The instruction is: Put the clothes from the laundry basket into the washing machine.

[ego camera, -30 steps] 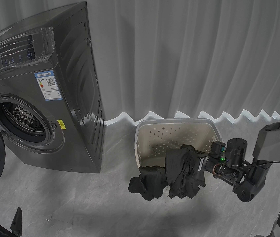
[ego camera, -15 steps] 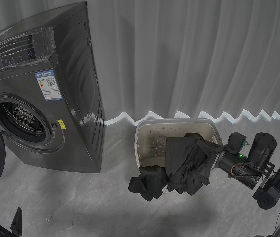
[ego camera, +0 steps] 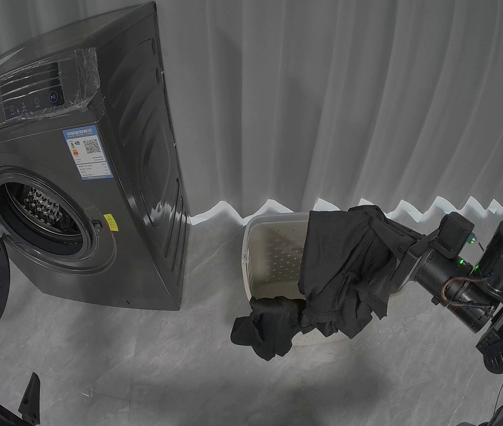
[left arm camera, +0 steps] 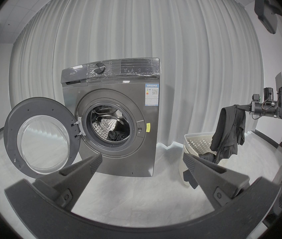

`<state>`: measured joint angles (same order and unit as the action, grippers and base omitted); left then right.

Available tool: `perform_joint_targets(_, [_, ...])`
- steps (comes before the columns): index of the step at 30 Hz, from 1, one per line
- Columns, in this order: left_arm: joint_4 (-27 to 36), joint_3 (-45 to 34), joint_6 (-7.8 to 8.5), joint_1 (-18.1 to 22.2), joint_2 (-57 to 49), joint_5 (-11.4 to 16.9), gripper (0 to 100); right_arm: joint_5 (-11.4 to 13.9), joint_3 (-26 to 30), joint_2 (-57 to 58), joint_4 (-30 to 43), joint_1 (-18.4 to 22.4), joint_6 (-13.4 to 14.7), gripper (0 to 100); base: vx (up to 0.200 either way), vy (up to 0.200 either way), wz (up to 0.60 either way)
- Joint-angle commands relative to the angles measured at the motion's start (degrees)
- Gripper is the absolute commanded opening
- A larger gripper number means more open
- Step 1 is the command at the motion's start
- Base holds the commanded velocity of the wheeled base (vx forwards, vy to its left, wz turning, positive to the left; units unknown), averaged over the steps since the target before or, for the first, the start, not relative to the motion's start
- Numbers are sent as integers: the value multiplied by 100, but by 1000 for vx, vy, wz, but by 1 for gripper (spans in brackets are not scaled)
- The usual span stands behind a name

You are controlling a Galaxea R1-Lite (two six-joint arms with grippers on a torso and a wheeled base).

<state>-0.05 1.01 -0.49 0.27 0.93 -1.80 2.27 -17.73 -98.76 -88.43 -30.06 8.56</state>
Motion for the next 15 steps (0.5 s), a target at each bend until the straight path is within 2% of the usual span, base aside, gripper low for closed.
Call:
perform_joint_targets(1, [-4,-92,-4,0,-84,-4,100,11,-12,208,1,35,-21,0,-200,0,0])
perform_joint_targets(4, [5,-92,-13,0,-84,-4,100,19,-20,208,-8,27,-21,0,-200,0,0])
perform_joint_targets(13, [-4,-92,-4,0,-84,-4,100,28,-73,278,-8,-35,-21,0,0,0,0])
perform_joint_targets(15, [-4,-92,-4,0,-84,-4,100,28,-73,278,-8,-44,-21,0,-200,0,0])
